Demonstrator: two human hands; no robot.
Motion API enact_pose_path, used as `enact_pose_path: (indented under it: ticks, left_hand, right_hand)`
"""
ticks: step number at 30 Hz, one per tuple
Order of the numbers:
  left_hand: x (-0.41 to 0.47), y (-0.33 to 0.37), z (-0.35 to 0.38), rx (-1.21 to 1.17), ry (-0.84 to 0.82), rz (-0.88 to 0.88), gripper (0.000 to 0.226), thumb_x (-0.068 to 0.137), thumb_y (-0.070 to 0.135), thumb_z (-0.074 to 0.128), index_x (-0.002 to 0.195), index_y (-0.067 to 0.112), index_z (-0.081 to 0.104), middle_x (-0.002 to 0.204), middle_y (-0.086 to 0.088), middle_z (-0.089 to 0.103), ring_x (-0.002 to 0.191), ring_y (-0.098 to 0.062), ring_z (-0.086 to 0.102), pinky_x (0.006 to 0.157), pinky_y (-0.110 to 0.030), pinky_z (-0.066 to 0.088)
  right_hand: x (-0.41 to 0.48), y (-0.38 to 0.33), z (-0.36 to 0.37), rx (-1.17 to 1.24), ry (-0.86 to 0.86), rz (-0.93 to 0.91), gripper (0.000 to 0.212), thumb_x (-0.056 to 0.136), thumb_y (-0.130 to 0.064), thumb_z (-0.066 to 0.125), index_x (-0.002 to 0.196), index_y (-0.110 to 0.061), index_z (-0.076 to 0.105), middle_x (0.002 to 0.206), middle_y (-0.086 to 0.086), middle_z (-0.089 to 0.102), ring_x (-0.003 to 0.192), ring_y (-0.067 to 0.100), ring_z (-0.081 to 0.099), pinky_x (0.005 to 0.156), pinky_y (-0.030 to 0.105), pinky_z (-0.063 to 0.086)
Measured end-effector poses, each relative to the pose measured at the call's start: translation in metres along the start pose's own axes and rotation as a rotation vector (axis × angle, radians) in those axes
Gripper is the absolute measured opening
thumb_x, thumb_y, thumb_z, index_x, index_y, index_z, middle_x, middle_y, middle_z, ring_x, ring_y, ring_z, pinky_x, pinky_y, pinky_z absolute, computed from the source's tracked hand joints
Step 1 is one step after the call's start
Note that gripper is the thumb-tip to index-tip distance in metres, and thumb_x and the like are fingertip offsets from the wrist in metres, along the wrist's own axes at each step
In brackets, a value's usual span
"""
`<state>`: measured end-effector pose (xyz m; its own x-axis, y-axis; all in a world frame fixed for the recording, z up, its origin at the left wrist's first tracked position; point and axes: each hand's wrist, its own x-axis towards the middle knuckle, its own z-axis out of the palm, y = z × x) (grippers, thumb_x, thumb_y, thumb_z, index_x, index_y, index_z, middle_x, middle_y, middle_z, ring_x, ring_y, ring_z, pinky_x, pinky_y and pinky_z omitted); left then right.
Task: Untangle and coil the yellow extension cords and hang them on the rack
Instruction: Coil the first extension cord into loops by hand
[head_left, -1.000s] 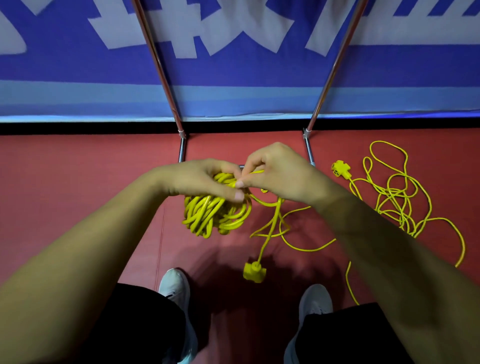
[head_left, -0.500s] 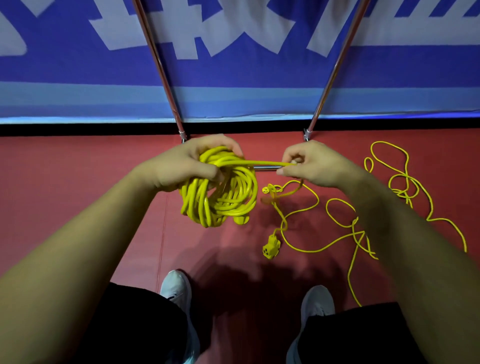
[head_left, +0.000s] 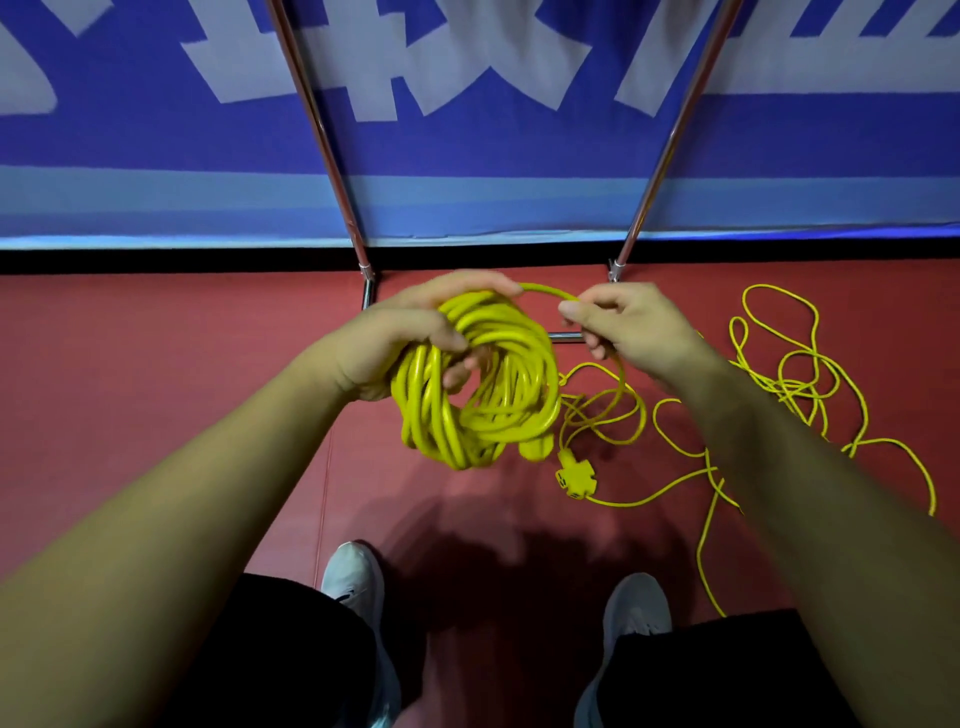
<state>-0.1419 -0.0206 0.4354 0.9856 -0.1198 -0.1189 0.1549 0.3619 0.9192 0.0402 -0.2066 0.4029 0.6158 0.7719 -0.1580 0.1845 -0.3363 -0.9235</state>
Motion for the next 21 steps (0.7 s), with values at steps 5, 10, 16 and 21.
enact_pose_path:
  ticks: [5, 10, 16, 21]
  left_hand:
    - [0.007, 0.011, -0.008, -0.137, 0.286, 0.215, 0.042, 0.069, 0.002, 0.049, 0.108, 0.017, 0.054, 0.074, -0.015, 0.053, 0.051, -0.019, 0.047, 0.054, -0.026, 0.040]
    - [0.008, 0.023, -0.019, -0.370, 0.425, 0.424, 0.035, 0.080, -0.002, 0.038, 0.108, 0.015, 0.049, 0.082, -0.014, 0.050, 0.058, -0.019, 0.048, 0.056, -0.024, 0.045]
    - [0.000, 0.034, -0.036, -0.406, 0.602, 0.624, 0.034, 0.084, -0.008, 0.047, 0.110, 0.014, 0.047, 0.087, -0.013, 0.055, 0.070, -0.021, 0.055, 0.066, -0.029, 0.049]
    - [-0.001, 0.034, -0.036, -0.188, 0.785, 0.629, 0.035, 0.088, -0.010, 0.052, 0.113, 0.014, 0.044, 0.088, -0.016, 0.063, 0.080, -0.035, 0.067, 0.078, -0.042, 0.055]
  right_hand:
    - [0.001, 0.006, 0.012, -0.037, -0.104, 0.036, 0.028, 0.097, -0.028, 0.060, 0.082, -0.005, 0.063, 0.072, 0.010, 0.064, 0.070, 0.018, 0.055, 0.066, 0.032, 0.041]
    - [-0.001, 0.051, 0.018, -0.270, -0.258, 0.239, 0.030, 0.096, -0.025, 0.060, 0.079, -0.002, 0.064, 0.082, 0.021, 0.071, 0.070, 0.024, 0.054, 0.068, 0.035, 0.041]
    - [-0.009, 0.068, 0.019, -0.110, -0.349, 0.408, 0.016, 0.100, -0.015, 0.052, 0.084, -0.012, 0.055, 0.088, 0.015, 0.072, 0.080, 0.022, 0.069, 0.077, 0.031, 0.050]
    - [-0.017, 0.041, 0.051, -0.080, -0.383, 0.327, 0.010, 0.101, -0.020, 0.050, 0.094, -0.013, 0.050, 0.069, 0.015, 0.066, 0.050, 0.019, 0.050, 0.050, 0.027, 0.037]
